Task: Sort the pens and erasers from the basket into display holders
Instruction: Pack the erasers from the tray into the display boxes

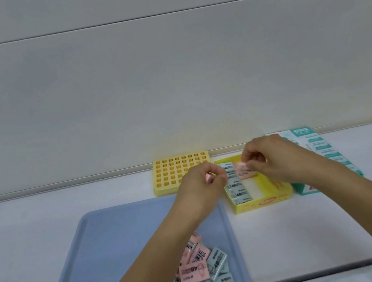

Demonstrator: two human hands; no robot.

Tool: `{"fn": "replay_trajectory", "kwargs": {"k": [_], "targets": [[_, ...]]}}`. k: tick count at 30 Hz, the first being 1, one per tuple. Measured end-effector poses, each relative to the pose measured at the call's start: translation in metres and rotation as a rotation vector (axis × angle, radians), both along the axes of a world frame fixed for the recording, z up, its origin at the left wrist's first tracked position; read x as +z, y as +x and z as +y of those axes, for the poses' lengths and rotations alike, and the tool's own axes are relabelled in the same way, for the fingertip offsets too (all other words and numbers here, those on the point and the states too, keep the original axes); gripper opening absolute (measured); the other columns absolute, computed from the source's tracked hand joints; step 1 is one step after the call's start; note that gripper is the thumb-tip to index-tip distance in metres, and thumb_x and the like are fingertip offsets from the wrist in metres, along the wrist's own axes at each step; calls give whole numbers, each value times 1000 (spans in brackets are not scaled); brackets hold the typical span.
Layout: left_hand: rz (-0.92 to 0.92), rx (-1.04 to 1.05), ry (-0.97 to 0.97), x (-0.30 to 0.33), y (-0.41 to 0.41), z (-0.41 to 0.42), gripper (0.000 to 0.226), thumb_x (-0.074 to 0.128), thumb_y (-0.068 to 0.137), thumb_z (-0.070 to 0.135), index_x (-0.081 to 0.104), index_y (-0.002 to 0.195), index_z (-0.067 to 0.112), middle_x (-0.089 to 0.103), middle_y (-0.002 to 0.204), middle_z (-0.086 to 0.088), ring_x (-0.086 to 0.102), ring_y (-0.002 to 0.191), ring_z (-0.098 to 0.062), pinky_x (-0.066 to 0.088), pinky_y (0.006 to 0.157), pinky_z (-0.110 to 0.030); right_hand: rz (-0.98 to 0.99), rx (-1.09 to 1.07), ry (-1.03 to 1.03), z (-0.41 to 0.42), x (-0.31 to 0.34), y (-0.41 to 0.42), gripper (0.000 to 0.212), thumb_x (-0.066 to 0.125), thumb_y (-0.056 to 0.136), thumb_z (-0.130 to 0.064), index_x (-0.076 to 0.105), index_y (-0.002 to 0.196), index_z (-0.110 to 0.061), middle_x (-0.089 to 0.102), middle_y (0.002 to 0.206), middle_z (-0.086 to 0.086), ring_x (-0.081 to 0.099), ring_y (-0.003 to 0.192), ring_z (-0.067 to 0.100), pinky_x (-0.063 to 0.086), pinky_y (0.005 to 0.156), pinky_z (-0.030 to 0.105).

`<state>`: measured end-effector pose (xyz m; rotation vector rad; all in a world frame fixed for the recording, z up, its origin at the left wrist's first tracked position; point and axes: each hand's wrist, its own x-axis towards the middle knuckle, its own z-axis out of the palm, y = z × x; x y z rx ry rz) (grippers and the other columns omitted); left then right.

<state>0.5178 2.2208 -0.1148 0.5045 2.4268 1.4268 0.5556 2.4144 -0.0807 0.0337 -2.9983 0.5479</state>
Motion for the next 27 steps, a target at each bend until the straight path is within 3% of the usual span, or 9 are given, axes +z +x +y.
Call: {"fn": "replay_trajectory", "kwargs": {"k": [3,6,9,12,19,24,26,27], "targets": [[24,-36,-179,-5,1,1,19,68,86,41,58,99,32,65,88,11,58,76,-2,43,60,-23,-131,33,124,-3,-4,-2,17,58,89,-19,72,93,-27,66,94,-12,59,88,11,51,80,35],[59,-63,-268,-5,4,4,36,71,83,44,53,112,32,63,88,12,59,82,-6,49,70,-30,-99,41,263,-5,-9,-4,13,61,89,-26,70,98,-29,63,101,-9,56,98,15,48,83,36],[65,-68,-271,-3,5,6,42,72,83,41,51,118,30,65,91,9,61,89,-11,52,84,-37,-103,50,331,-2,-10,-1,17,65,85,-38,67,101,-32,56,103,-9,51,101,15,47,83,37],[54,-65,-273,-2,4,5,43,73,83,41,50,118,30,65,91,9,61,92,-10,51,88,-38,-118,75,373,-1,-14,0,19,64,86,-37,67,104,-32,52,106,-7,48,102,15,47,83,37],[73,-57,-275,-4,2,6,46,75,81,40,51,118,29,66,92,12,59,99,-8,50,86,-32,-115,45,306,-3,-20,-2,15,70,81,-33,60,93,-33,55,97,-10,54,93,15,46,74,32],[100,-57,-255,-6,1,5,44,77,79,42,51,113,31,66,88,13,58,94,-3,45,72,-21,-72,70,359,-1,-19,-1,9,64,85,-35,69,93,-32,61,94,-10,55,93,15,39,72,29],[71,17,-115,-4,0,2,37,74,81,46,54,108,30,63,87,14,57,84,-5,43,65,-21,-52,92,392,0,-20,-1,15,58,90,-32,71,98,-32,64,96,-10,54,94,13,36,73,28],[-53,80,52,-1,-1,1,34,69,83,50,56,106,28,62,87,12,55,77,-8,41,60,-21,-48,105,404,1,-19,0,18,55,92,-32,72,100,-33,65,97,-11,53,95,13,36,75,29]]}}
